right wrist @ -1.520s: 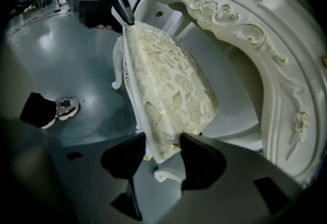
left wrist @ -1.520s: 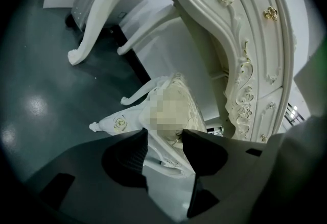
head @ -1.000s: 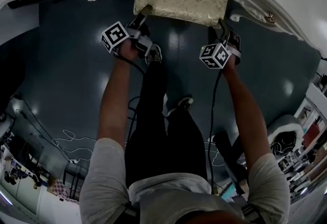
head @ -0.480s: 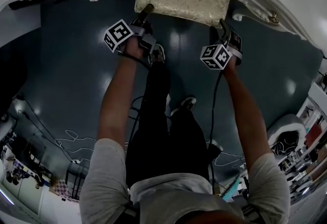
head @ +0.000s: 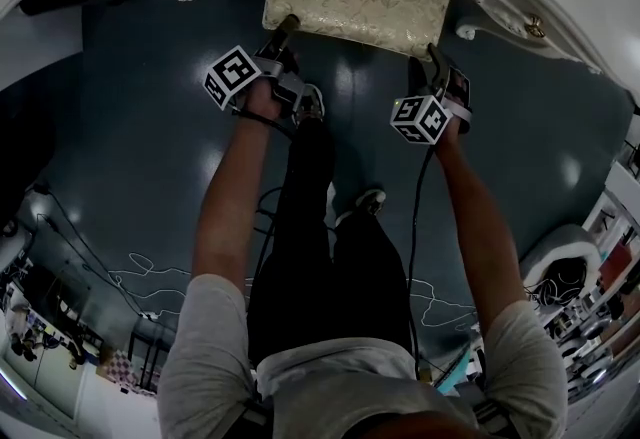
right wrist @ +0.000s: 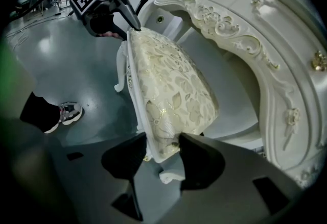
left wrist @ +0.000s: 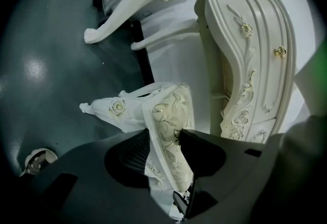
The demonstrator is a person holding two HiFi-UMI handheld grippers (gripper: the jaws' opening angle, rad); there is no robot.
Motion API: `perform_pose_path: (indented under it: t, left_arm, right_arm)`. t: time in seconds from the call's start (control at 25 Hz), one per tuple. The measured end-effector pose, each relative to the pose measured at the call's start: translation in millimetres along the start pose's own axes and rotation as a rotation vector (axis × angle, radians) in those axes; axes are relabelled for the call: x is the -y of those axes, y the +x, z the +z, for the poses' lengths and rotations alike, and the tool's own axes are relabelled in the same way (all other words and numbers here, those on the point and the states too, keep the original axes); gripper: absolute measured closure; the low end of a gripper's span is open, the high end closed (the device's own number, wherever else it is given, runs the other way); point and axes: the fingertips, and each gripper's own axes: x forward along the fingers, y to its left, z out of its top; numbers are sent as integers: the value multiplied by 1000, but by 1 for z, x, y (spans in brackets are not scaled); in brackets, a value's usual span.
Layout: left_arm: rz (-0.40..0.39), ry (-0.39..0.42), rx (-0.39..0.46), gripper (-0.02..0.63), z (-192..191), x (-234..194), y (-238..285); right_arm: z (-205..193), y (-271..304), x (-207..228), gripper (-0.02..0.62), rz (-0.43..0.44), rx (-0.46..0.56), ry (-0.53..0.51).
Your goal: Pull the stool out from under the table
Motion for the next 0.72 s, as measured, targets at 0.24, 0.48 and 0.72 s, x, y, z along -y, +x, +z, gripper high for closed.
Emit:
perform_pose_path:
  t: [0.24,0.48,0.72]
  left_arm:
    - [5,-17,22,414,-12,-6,-15]
    - [11,-31,43,414,-22,-12,-30]
    - [16,-49,63,414,-35,-30,-54]
  right_arm:
    - [-5,-8,-8,380,0,11,-16]
    - [-8,-16,-14,387,-3,24,-40]
    - [-12,-26,-38,391,-6,39,-65]
